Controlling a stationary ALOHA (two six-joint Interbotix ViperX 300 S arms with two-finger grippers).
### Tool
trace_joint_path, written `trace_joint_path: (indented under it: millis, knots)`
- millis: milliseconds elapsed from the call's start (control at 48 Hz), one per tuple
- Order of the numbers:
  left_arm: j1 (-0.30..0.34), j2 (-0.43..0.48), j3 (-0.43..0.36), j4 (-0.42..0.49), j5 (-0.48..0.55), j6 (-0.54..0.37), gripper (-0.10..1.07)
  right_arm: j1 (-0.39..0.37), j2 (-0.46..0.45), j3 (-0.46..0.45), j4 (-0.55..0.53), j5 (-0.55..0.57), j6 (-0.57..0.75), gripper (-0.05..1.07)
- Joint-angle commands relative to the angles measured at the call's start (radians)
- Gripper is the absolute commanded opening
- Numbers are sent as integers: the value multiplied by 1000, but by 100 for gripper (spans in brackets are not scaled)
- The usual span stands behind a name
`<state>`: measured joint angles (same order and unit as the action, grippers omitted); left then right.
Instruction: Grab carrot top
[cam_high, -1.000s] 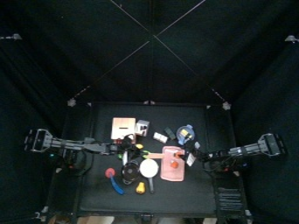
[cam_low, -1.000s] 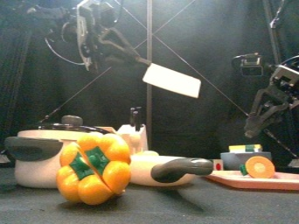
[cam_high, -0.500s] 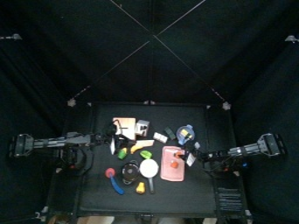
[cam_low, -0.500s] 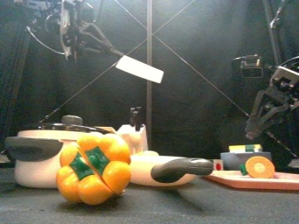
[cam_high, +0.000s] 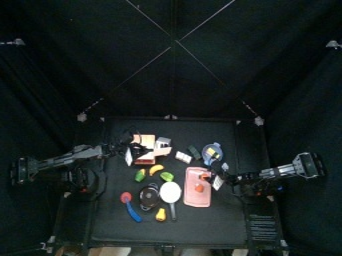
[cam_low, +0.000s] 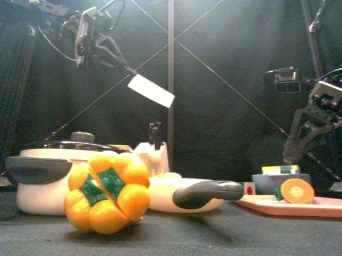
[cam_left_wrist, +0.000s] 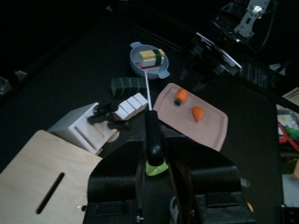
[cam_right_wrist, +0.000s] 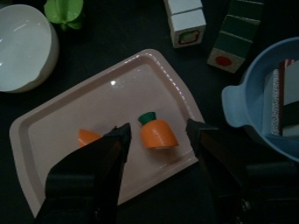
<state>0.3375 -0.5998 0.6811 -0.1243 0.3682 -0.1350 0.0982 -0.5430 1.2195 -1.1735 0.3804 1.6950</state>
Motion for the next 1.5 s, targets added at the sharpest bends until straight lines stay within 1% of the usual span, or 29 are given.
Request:
trace_joint_path:
  millis: [0,292,396,542,604,625,729,771,833,854,958,1062,1125,1250,1354,1417,1479]
  knots:
    - [31,3,-38,11,18,-2,56,0,2,-25,3,-2,2,88]
    - [89,3,-37,41,57,-14,56,0,2,-26,15,-3,2,88]
    - [97,9,-31,80,94,-75,56,0,2,-26,15,-3,2,88]
    - [87,15,-26,247,153,-238,56,0,3,-28,17,-3,2,88]
    - [64,11,-29,327,161,-316,56,0,3,-28,15,-3,2,88]
    - [49,5,-31,368,161,-357,56,0,5,-28,17,-3,2,88]
    - [3,-25,-41,514,186,-489,56,0,9,-28,17,-3,0,88]
    - [-20,-37,-44,572,216,-552,56,0,11,-28,17,-3,0,88]
    - [-51,-43,-43,626,272,-634,56,0,14,-28,15,-3,0,88]
    - [-66,-40,-43,643,305,-672,56,-2,15,-28,15,-3,0,88]
    - [-135,-28,-44,696,382,-792,56,-2,21,-29,11,-3,0,88]
    - [-196,-18,-41,775,393,-896,56,-6,26,-35,8,-3,0,88]
    - [-219,-12,-40,805,393,-948,56,-6,28,-35,8,-3,0,88]
    - [-253,25,-40,836,414,-1058,56,-9,29,-35,9,-3,0,88]
    - [-278,57,-51,867,474,-1100,56,-8,29,-35,14,-3,0,88]
    - [-296,81,-67,877,534,-1115,56,-8,29,-35,15,-3,0,88]
    - [-311,101,-84,882,565,-1131,56,-8,29,-35,15,-3,0,88]
